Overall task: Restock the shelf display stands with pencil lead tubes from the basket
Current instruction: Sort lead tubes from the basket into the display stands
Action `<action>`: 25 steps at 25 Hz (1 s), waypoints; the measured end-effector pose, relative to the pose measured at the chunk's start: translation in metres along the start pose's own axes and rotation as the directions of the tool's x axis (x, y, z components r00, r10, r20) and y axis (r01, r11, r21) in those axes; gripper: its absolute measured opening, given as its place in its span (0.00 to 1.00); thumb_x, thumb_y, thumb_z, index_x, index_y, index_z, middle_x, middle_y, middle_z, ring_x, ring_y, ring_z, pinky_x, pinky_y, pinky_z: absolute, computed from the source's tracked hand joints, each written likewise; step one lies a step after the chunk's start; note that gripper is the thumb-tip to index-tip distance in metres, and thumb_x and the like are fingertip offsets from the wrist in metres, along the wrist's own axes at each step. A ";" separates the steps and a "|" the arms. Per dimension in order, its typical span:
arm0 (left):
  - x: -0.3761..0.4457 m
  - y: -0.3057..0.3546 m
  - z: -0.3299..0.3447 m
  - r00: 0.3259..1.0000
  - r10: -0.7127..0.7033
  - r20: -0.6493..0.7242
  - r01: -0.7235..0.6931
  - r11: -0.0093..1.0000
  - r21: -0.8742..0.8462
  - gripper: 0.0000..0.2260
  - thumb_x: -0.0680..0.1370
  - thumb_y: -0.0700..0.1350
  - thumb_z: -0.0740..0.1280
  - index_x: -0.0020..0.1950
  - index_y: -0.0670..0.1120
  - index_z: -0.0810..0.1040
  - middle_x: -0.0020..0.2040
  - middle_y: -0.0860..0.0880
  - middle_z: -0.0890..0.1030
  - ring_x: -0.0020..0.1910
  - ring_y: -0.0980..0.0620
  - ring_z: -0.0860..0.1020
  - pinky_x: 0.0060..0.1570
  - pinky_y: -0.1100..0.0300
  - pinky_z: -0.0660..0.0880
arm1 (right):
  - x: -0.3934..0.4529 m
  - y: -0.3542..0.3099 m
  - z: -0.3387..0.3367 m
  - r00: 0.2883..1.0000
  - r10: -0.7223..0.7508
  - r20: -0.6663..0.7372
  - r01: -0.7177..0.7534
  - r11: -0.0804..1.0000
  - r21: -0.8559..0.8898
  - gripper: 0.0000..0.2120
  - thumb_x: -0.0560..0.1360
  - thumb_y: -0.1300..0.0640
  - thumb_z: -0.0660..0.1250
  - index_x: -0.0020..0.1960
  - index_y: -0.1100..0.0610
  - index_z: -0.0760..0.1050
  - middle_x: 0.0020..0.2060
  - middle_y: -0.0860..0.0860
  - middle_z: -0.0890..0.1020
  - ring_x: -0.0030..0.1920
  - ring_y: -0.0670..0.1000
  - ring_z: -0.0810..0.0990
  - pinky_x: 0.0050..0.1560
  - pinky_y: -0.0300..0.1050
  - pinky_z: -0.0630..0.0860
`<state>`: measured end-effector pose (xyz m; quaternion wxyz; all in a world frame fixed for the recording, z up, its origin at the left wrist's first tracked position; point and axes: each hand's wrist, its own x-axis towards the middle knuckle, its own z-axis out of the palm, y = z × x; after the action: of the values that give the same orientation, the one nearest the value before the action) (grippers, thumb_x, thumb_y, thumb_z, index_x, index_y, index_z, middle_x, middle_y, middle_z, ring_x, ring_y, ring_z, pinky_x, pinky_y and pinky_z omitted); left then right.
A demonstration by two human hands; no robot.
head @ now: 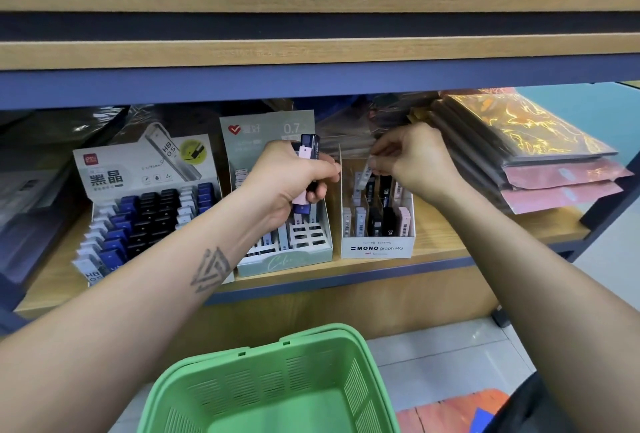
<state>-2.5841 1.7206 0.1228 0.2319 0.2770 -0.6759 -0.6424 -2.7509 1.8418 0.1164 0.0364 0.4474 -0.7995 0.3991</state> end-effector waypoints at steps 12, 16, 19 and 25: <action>-0.005 0.001 -0.009 0.999 -0.005 0.043 0.005 1.000 -0.006 0.01 0.76 0.32 0.71 0.46 0.35 0.81 0.39 0.38 0.83 0.25 0.53 0.73 0.24 0.64 0.67 | 0.002 -0.013 -0.007 0.995 0.025 0.100 -0.031 0.998 0.055 0.06 0.70 0.60 0.79 0.44 0.53 0.85 0.35 0.48 0.86 0.38 0.45 0.85 0.42 0.40 0.82; -0.009 0.001 -0.010 0.999 -0.012 0.050 0.012 1.000 0.003 0.02 0.76 0.32 0.71 0.47 0.34 0.81 0.39 0.37 0.82 0.25 0.52 0.73 0.24 0.64 0.67 | -0.017 -0.014 0.003 0.957 0.013 0.289 0.010 0.997 -0.078 0.08 0.70 0.60 0.79 0.40 0.49 0.83 0.32 0.45 0.84 0.35 0.39 0.83 0.37 0.31 0.78; -0.013 0.002 -0.009 0.998 -0.003 0.059 0.003 1.000 0.001 0.02 0.75 0.32 0.72 0.46 0.34 0.81 0.39 0.38 0.82 0.25 0.52 0.73 0.24 0.63 0.66 | -0.026 -0.012 0.017 0.957 0.009 0.288 0.044 0.983 -0.177 0.06 0.71 0.60 0.78 0.44 0.51 0.85 0.35 0.42 0.82 0.35 0.40 0.81 0.34 0.26 0.72; -0.018 -0.003 -0.009 0.994 -0.003 0.105 -0.001 0.999 0.037 0.05 0.76 0.33 0.72 0.50 0.32 0.81 0.38 0.38 0.82 0.26 0.51 0.73 0.26 0.62 0.67 | -0.035 -0.014 0.038 0.941 0.028 0.337 0.084 0.946 -0.313 0.07 0.74 0.63 0.74 0.50 0.55 0.85 0.41 0.47 0.81 0.40 0.47 0.79 0.44 0.39 0.78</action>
<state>-2.5646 1.7260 0.1216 0.1905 0.2475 -0.6986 -0.6437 -2.7082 1.8366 0.0850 -0.0223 0.5085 -0.8417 0.1800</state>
